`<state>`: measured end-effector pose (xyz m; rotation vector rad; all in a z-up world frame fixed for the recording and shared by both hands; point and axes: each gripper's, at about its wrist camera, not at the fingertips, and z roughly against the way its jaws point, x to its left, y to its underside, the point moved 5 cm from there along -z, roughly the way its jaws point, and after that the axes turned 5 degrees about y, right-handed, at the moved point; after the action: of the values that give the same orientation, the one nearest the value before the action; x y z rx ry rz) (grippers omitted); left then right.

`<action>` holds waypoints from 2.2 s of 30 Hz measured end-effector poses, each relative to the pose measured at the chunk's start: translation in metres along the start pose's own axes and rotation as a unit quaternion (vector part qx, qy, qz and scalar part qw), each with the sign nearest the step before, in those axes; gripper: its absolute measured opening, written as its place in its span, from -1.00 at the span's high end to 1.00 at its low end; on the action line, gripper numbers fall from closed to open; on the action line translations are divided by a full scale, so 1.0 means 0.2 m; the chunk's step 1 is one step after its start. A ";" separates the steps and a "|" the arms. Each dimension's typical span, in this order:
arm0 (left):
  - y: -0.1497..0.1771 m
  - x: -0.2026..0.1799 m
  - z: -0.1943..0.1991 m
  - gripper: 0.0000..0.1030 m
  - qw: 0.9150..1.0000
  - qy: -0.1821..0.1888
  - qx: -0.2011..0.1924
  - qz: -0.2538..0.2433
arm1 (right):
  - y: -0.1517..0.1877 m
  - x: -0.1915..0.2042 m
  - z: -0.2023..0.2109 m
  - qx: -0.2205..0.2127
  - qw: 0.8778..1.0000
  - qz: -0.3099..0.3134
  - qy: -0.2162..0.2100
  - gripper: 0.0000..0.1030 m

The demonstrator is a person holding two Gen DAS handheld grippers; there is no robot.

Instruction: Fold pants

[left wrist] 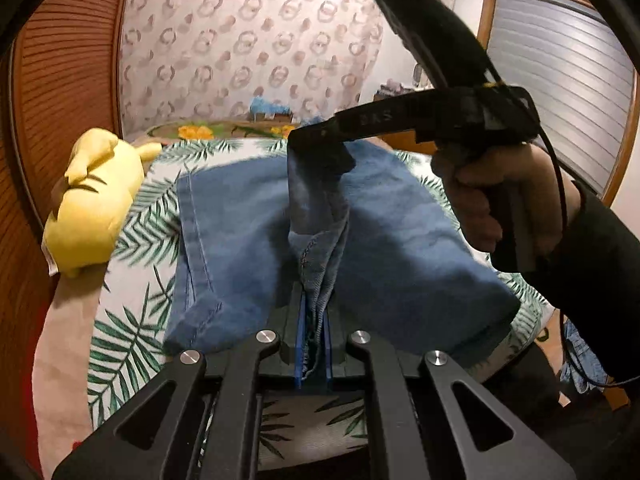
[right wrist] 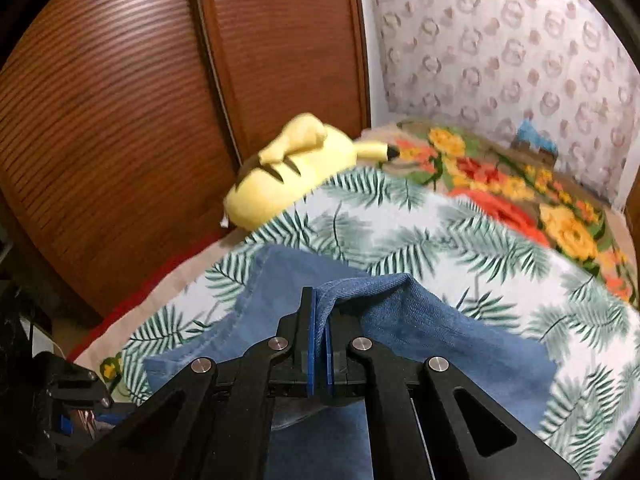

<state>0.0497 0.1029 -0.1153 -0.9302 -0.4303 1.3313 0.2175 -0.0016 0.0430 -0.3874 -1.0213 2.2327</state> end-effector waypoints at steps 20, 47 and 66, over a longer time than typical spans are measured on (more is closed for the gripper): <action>0.07 0.03 -0.04 0.84 1.000 -0.004 0.013 0.017 | -0.04 0.07 -0.06 0.008 1.000 -0.006 0.005 0.81; 0.06 0.05 0.00 0.84 1.000 -0.009 0.002 0.028 | 0.06 0.06 0.02 0.048 0.999 0.000 0.012 0.01; 0.10 0.13 0.00 0.84 0.999 -0.019 0.004 0.047 | 0.23 -0.14 -0.01 0.054 0.997 -0.008 0.062 0.01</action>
<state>0.0436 0.1265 -0.1371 -0.9295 -0.4140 1.4380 0.2182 -0.0416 0.0067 -0.4632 -0.8316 2.2094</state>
